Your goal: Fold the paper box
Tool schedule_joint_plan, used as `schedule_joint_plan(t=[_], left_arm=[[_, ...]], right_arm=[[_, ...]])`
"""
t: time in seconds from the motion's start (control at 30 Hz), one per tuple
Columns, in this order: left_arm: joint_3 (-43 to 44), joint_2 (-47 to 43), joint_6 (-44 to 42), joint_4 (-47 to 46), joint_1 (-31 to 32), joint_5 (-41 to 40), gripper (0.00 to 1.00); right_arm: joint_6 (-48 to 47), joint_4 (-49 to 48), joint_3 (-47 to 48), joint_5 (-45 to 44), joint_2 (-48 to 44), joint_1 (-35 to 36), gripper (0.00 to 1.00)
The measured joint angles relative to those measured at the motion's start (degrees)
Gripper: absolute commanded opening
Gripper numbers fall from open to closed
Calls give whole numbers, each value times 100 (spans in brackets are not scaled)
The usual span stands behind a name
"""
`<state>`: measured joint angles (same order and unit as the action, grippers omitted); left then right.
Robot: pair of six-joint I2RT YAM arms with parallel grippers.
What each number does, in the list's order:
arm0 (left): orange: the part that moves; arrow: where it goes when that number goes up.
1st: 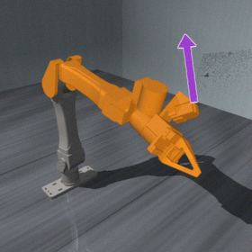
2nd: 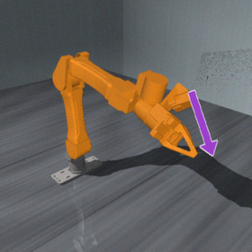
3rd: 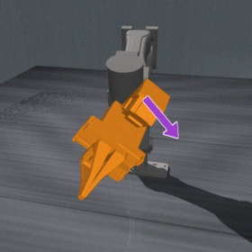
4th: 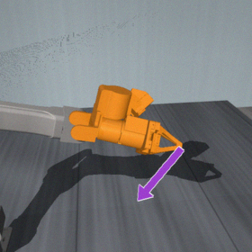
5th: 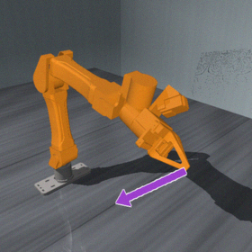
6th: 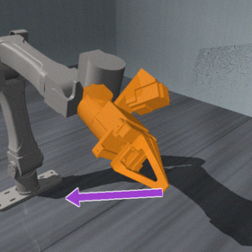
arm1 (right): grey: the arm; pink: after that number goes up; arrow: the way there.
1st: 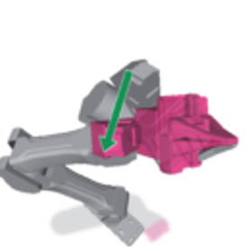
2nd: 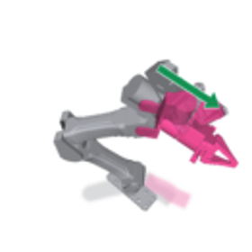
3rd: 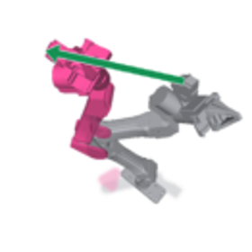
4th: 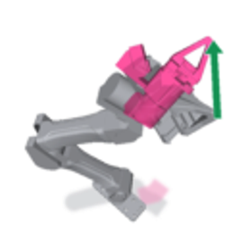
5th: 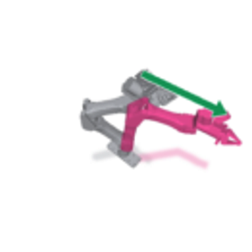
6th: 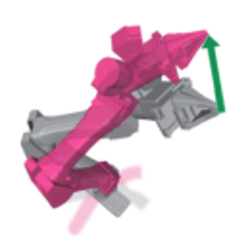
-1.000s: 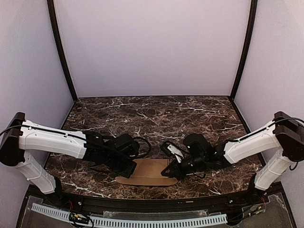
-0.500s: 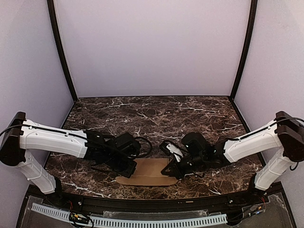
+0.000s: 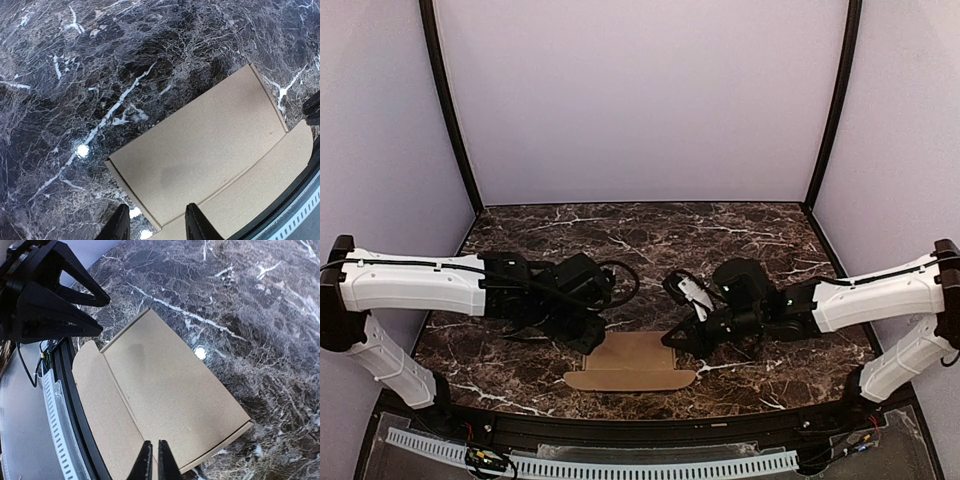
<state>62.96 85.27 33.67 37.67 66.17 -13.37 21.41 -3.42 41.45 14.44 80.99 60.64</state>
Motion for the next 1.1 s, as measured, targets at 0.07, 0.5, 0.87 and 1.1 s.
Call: schedule_joint_plan(t=[0.07, 0.5, 0.87, 1.1], left_arm=[[35, -125, -4, 151, 0, -103, 41], [-1058, -1419, 273, 411, -2, -332, 76], [-1185, -1556, 396, 90, -2, -553, 74], [-1403, -1915, 452, 52, -2, -629, 74]], right_arm=[[-7, 52, -42, -74, -203, -2, 16], [-1169, 328, -896, -588, -2074, 463, 69], [-3759, 505, -374, -2092, -1248, 2238, 76], [-4542, 520, -24, -3318, 116, 2868, 74]])
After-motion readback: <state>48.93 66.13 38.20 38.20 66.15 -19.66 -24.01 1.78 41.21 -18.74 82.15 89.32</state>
